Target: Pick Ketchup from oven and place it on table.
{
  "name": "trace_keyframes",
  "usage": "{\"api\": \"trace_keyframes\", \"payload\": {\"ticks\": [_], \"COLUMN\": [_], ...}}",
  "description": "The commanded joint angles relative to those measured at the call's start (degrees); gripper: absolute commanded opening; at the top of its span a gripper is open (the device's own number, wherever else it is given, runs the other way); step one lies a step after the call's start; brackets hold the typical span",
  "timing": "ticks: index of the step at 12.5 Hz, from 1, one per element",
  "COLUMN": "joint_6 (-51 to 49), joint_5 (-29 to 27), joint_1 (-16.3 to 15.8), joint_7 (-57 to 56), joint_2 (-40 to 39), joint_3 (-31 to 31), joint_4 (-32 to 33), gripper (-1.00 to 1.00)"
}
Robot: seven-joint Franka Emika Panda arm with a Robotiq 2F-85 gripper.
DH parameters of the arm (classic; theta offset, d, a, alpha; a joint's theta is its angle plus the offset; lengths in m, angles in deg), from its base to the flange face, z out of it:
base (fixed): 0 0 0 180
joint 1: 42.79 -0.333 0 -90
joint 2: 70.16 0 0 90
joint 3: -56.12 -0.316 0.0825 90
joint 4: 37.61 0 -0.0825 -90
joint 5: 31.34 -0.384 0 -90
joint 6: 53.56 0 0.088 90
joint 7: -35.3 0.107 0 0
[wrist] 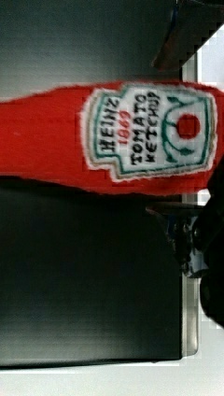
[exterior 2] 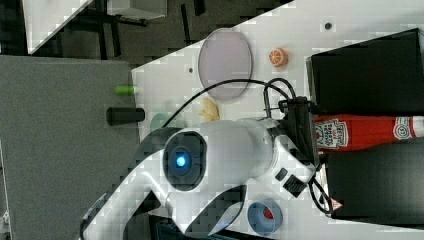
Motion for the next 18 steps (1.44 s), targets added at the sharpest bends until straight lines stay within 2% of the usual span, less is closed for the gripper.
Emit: {"api": "trace_keyframes", "payload": {"ticks": [1, 4, 6, 7, 10, 13, 15, 18], "joint_6": [2.5, 5.5, 5.4, 5.4, 5.1, 1.9, -4.5, -15.4], "joint_5": [0.2, 0.0, 0.0, 0.0, 0.4, 3.5, 8.4, 9.3], "joint_1": [0.2, 0.2, 0.2, 0.2, 0.1, -1.8, -3.6, -5.8], "joint_7": [0.7, 0.7, 0.7, 0.7, 0.7, 0.7, 0.7, 0.7], "joint_2": [-0.5, -0.5, -0.5, -0.3, 1.1, 4.8, 7.3, 9.7], "joint_3": [0.5, 0.4, 0.5, 0.5, 0.4, -0.6, -2.0, -5.9], "joint_4": [0.6, 2.8, 3.3, 3.1, 2.0, -3.6, -9.2, -16.6], "gripper": [1.0, 1.0, 0.44, 0.29, 0.29, 0.29, 0.29, 0.29]}}
